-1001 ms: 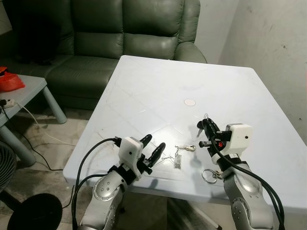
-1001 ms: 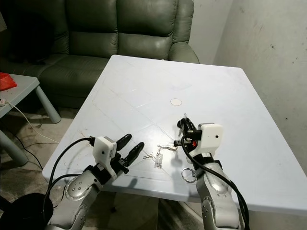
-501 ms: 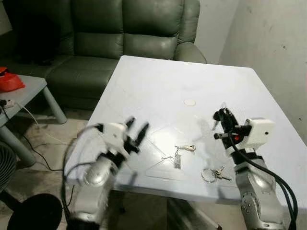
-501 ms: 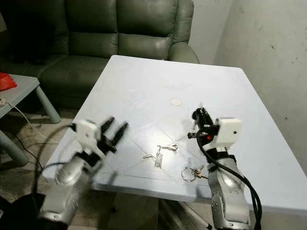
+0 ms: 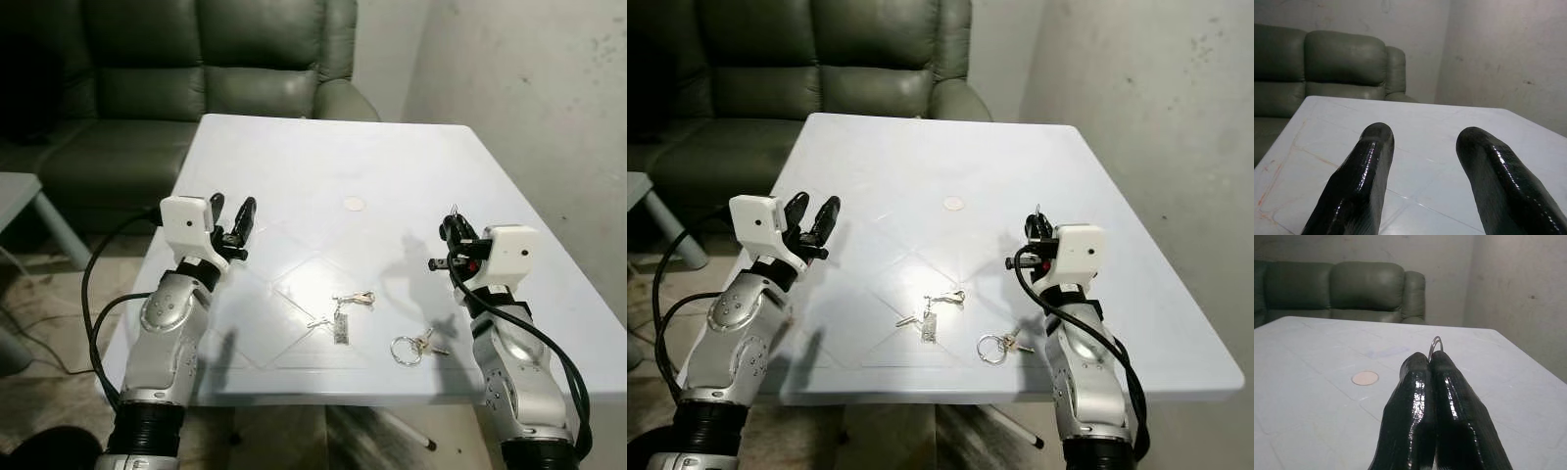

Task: Hang keys on a hook

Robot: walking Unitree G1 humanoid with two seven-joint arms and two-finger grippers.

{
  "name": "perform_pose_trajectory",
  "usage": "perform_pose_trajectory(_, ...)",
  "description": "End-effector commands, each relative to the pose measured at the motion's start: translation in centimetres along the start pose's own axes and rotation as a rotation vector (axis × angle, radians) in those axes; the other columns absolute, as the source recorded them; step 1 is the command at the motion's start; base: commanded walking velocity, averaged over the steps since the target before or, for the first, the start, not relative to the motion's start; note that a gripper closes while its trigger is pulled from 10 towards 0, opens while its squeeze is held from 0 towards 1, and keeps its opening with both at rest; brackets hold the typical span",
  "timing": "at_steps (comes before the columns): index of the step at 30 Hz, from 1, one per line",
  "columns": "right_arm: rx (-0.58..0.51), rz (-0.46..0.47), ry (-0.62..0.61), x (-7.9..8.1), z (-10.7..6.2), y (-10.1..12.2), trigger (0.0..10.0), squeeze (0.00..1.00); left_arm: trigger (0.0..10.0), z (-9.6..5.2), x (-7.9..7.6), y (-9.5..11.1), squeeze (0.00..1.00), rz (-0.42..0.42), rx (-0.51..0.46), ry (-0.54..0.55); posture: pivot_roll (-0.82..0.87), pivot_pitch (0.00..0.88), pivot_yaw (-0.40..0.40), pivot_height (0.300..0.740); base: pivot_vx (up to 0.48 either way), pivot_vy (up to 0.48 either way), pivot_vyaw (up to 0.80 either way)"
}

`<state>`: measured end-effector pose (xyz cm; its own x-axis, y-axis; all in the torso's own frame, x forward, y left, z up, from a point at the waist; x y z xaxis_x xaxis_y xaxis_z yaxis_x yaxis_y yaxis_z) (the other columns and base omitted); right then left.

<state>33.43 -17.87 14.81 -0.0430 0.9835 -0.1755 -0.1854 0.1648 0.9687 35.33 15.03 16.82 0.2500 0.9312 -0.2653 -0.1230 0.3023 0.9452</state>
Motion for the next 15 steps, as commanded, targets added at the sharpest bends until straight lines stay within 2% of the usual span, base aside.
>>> perform_pose_trajectory(1,-0.021,-0.014,0.0,0.08,0.49,0.65,10.0,0.0,10.0,0.33,0.43,0.39,0.0,0.008,0.001,0.021,-0.07,0.0,-0.045,0.74,0.0,0.0,-0.7)
perform_pose_trajectory(4,-0.02,-0.017,0.003,0.21,0.52,0.69,10.0,0.0,10.0,0.41,0.69,0.4,0.0,-0.011,0.009,0.032,-0.07,0.0,-0.045,0.74,0.0,0.0,-0.7)
perform_pose_trajectory(6,-0.019,-0.022,0.005,0.28,0.52,0.66,10.0,0.0,10.0,0.46,0.72,0.42,0.0,-0.014,0.01,0.035,-0.07,0.0,-0.047,0.74,0.0,0.244,-0.69)
perform_pose_trajectory(10,-0.018,-0.029,0.004,0.32,0.56,0.6,10.0,0.0,10.0,0.6,0.79,0.37,0.0,-0.028,0.008,0.05,-0.08,0.0,-0.046,0.74,0.0,0.441,-0.7)
perform_pose_trajectory(15,-0.016,-0.039,0.005,0.36,0.62,0.6,10.0,0.0,10.0,0.79,0.8,0.37,0.0,-0.01,0.008,0.067,-0.08,0.0,-0.046,0.74,0.0,0.0,-0.69)
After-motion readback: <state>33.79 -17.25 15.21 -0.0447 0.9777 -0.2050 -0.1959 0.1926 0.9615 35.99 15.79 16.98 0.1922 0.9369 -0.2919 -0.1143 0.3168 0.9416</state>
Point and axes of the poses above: a point about 5 cm out from each wrist's last joint towards the gripper, its own z axis pointing out of the wrist towards the gripper, its own y axis along the axis of the wrist's last joint, x = y × z, the point moved 3 cm from there along z, pointing out of the wrist towards the gripper, and after that the axes turned 11 degrees about -z, right-handed, at the moved point
